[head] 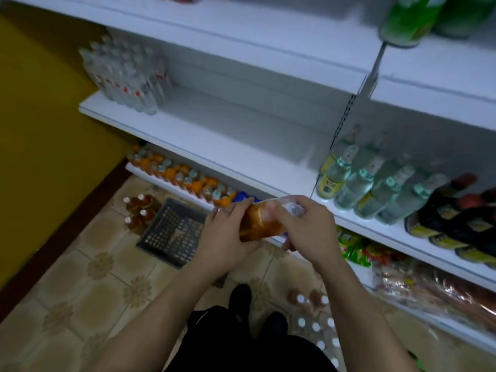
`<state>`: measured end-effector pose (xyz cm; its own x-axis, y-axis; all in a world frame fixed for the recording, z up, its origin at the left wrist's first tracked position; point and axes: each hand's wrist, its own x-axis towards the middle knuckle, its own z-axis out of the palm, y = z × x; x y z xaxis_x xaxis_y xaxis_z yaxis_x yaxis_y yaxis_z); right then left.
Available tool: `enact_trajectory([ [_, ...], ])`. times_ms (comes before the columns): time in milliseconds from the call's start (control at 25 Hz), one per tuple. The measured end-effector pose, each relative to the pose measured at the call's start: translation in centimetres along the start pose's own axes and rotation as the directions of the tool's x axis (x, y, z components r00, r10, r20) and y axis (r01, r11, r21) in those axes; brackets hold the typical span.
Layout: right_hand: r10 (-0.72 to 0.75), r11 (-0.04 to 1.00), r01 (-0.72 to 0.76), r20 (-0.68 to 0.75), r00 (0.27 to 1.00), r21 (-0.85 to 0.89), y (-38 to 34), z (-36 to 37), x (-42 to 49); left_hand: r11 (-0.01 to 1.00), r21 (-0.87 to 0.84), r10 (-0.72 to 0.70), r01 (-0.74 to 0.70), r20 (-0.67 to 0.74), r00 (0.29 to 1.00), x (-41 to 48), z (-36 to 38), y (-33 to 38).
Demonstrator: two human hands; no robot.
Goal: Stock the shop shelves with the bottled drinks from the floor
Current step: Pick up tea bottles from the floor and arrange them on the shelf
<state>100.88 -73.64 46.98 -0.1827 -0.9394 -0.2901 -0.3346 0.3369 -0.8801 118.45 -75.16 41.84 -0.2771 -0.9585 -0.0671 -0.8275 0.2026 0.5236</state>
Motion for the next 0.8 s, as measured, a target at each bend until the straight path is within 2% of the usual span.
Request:
enact_trajectory([
  [80,-0.050,0.998,0.051,-0.029,0.998,0.029,-2.7,-1.0,-0.5,0.999,-0.004,0.036,-0.037,-0.079,0.996,-0.2,-2.4,1.1],
  [320,-0.247,0.969,0.246,-0.035,0.968,-0.015,-10.9,-4.9,-1.5,0.965,-0.235,0.051,-0.115,-0.262,0.964,0.0,-8.3,4.8],
  [440,-0.400,0.917,0.400,-0.023,0.916,-0.014,-14.2,-6.1,-0.3,0.854,-0.500,-0.008,-0.146,-0.293,0.956,1.3,-11.6,6.9],
  [520,-0.460,0.888,0.460,0.019,0.888,-0.008,-15.9,-6.0,0.9,0.766,-0.616,-0.027,-0.186,-0.321,0.947,2.6,-13.6,7.9],
  [680,-0.480,0.877,0.472,0.157,0.863,0.088,-19.2,-4.8,3.9,0.599,-0.739,-0.004,-0.309,-0.388,0.922,6.8,-17.6,8.9],
  [800,-0.499,0.867,0.484,0.212,0.840,0.122,-21.3,-4.4,7.3,0.456,-0.825,-0.010,-0.333,-0.380,0.925,11.5,-20.3,8.3],
])
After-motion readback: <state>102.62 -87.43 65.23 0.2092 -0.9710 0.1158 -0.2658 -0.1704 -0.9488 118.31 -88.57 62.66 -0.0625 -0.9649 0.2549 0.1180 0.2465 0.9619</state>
